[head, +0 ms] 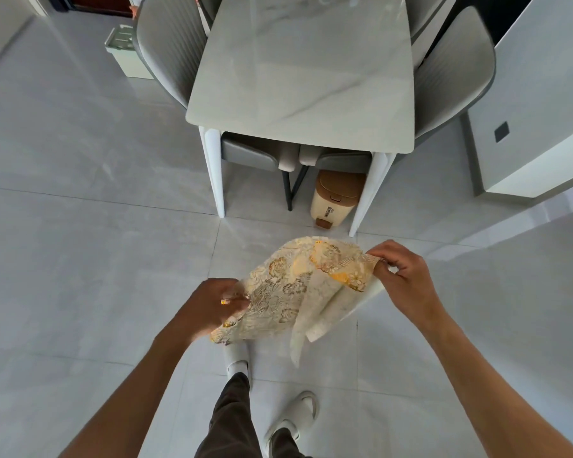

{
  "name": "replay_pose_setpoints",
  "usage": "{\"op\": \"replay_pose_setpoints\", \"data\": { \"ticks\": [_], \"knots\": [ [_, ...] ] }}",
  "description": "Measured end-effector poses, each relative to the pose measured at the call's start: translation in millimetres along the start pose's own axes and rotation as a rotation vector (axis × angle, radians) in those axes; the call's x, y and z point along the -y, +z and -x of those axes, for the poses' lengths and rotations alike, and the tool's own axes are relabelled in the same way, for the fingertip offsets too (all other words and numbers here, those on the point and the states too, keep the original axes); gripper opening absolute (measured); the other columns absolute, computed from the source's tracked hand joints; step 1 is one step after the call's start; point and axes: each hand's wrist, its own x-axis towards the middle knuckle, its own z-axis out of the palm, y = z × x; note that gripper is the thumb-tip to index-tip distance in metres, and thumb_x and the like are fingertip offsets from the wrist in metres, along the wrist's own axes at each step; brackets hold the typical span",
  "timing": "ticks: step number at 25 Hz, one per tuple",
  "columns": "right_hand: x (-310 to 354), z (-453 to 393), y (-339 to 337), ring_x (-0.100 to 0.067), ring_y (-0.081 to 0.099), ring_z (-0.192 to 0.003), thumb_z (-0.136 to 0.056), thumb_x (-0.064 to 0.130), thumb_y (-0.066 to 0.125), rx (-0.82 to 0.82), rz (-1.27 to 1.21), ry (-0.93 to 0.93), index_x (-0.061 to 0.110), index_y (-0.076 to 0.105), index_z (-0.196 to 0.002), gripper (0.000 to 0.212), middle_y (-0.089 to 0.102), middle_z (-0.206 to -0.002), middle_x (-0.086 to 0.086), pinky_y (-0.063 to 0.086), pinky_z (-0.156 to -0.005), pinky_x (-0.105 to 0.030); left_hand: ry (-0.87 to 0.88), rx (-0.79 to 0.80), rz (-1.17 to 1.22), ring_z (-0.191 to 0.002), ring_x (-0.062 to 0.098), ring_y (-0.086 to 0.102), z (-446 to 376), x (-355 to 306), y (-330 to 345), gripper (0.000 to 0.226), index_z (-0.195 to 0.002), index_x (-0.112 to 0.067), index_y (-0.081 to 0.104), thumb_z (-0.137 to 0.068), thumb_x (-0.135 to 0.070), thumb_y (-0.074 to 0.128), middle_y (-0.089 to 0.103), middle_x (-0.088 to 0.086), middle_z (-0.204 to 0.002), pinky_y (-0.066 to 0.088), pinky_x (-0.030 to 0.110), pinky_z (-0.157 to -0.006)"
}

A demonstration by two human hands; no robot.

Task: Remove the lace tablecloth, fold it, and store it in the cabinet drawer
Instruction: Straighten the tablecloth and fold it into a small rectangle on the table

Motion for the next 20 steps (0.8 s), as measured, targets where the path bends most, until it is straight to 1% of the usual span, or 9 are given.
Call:
{"op": "replay_pose_setpoints", "data": {
  "ticks": [3, 6, 8, 11, 12, 14, 16, 18, 20],
  "knots": [
    [0, 16, 5, -0.007, 0.062, -0.076, -0.084, -0.007, 0.061, 0.051, -0.05, -0.016, 0.024, 0.071, -0.084, 0.033, 0.066, -0.084, 0.012, 0.045, -0.067, -0.014, 0.133, -0.139, -0.124, -0.055, 0.0, 0.051, -20, -50, -9, 0.016, -0.069, -0.026, 0.063, -0.08, -0.024, 0.074, 0.059, -0.018, -0.059, 0.036, 0.013, -0.052],
    [9, 35, 23, -0.011, 0.061, -0.073, -0.083, 0.008, 0.063, 0.138, -0.064, -0.098, 0.016, 0.069, -0.08, 0.01, 0.063, -0.08, 0.008, 0.045, -0.067, -0.021, 0.213, -0.156, -0.219, -0.063, -0.001, 0.057, -36, -94, -2, 0.009, -0.074, -0.024, 0.067, -0.082, -0.025, 0.071, 0.061, -0.019, -0.061, 0.036, 0.012, -0.055],
    [17, 42, 36, -0.01, 0.062, -0.071, -0.082, 0.014, 0.068, 0.187, -0.084, -0.125, 0.015, 0.069, -0.078, 0.004, 0.064, -0.078, 0.009, 0.046, -0.065, -0.021, 0.246, -0.089, -0.217, -0.073, -0.004, 0.061, -43, -117, 10, 0.003, -0.081, -0.026, 0.071, -0.082, -0.023, 0.072, 0.067, -0.019, -0.072, 0.042, 0.015, -0.063],
    [27, 44, 47, -0.003, 0.064, -0.068, -0.078, 0.015, 0.076, 0.207, -0.11, -0.09, 0.023, 0.073, -0.081, 0.009, 0.068, -0.075, 0.02, 0.043, -0.062, -0.009, 0.283, 0.104, -0.251, -0.084, 0.006, 0.066, -44, -140, 30, 0.011, -0.092, -0.024, 0.074, -0.082, -0.02, 0.075, 0.073, -0.009, -0.09, 0.053, 0.028, -0.076],
    [29, 42, 49, -0.004, 0.064, -0.067, -0.079, 0.018, 0.077, 0.19, -0.097, -0.085, 0.023, 0.073, -0.082, 0.007, 0.069, -0.075, 0.02, 0.043, -0.061, -0.009, 0.298, 0.171, -0.281, -0.084, 0.009, 0.067, -43, -144, 36, 0.012, -0.091, -0.025, 0.075, -0.082, -0.018, 0.075, 0.073, -0.008, -0.09, 0.054, 0.029, -0.076],
    [33, 37, 51, -0.007, 0.064, -0.069, -0.08, 0.024, 0.076, 0.141, -0.058, -0.107, 0.022, 0.074, -0.081, 0.004, 0.07, -0.077, 0.015, 0.046, -0.062, -0.015, 0.319, 0.263, -0.296, -0.075, 0.009, 0.066, -39, -146, 40, 0.02, -0.081, -0.029, 0.073, -0.083, -0.009, 0.069, 0.072, -0.009, -0.079, 0.055, 0.029, -0.069],
    [34, 35, 54, -0.007, 0.063, -0.072, -0.08, 0.026, 0.075, 0.08, -0.031, -0.133, 0.019, 0.073, -0.081, 0.007, 0.066, -0.08, 0.013, 0.048, -0.064, -0.019, 0.258, 0.318, -0.182, -0.067, 0.01, 0.065, -35, -148, 36, 0.026, -0.074, -0.028, 0.071, -0.086, -0.007, 0.063, 0.07, -0.004, -0.07, 0.052, 0.03, -0.062],
    [35, 37, 59, -0.008, 0.061, -0.071, -0.08, 0.026, 0.076, 0.011, 0.01, -0.136, 0.017, 0.073, -0.083, 0.01, 0.061, -0.084, 0.011, 0.049, -0.062, -0.021, 0.189, 0.338, -0.054, -0.071, 0.014, 0.069, -32, -150, 29, 0.016, -0.083, -0.024, 0.073, -0.091, -0.015, 0.062, 0.072, 0.002, -0.077, 0.054, 0.031, -0.065],
    [39, 35, 65, -0.007, 0.059, -0.075, -0.081, 0.032, 0.074, -0.06, 0.06, -0.124, 0.02, 0.067, -0.087, 0.015, 0.053, -0.09, 0.014, 0.048, -0.061, -0.015, 0.144, 0.333, 0.034, -0.07, 0.01, 0.068, -31, -151, 23, 0.007, -0.09, -0.028, 0.069, -0.09, -0.023, 0.064, 0.072, -0.006, -0.076, 0.055, 0.027, -0.066]
  ]
}}
